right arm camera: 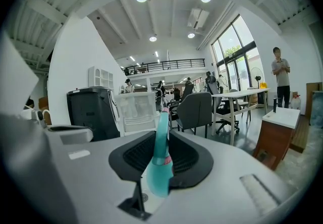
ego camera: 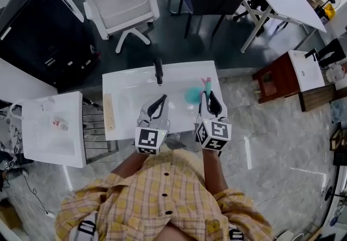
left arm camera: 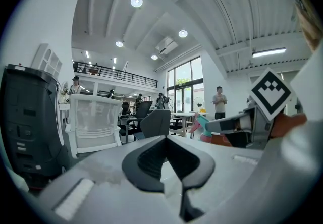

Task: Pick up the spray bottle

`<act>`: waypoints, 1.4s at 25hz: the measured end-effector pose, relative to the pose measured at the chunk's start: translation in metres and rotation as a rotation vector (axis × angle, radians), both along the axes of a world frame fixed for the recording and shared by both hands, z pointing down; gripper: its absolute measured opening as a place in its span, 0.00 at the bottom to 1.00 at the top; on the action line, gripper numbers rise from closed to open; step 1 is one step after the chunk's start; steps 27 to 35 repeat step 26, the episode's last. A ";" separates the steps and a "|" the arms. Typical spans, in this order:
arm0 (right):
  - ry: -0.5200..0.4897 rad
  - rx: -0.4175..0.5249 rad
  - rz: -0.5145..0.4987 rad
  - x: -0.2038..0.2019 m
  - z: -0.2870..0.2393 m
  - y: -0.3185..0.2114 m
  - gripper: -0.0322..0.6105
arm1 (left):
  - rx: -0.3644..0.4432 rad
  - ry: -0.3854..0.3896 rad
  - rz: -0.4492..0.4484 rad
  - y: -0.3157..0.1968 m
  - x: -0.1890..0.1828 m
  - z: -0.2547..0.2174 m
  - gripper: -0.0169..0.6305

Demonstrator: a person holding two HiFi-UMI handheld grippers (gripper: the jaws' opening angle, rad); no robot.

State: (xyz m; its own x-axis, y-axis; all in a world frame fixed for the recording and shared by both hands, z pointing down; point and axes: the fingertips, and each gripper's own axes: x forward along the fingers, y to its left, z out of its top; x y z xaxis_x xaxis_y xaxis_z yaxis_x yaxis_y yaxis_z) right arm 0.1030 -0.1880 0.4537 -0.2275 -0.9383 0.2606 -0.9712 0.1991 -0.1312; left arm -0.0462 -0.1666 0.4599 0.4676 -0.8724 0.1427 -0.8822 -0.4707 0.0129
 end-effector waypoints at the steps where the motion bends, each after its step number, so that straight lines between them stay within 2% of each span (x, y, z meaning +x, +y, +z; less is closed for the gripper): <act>1: 0.001 0.002 -0.001 -0.001 0.000 0.001 0.18 | 0.000 0.000 0.000 0.000 0.000 0.000 0.02; 35: -0.003 0.029 0.013 0.001 0.001 0.028 0.18 | 0.014 0.013 0.004 0.008 -0.005 -0.005 0.02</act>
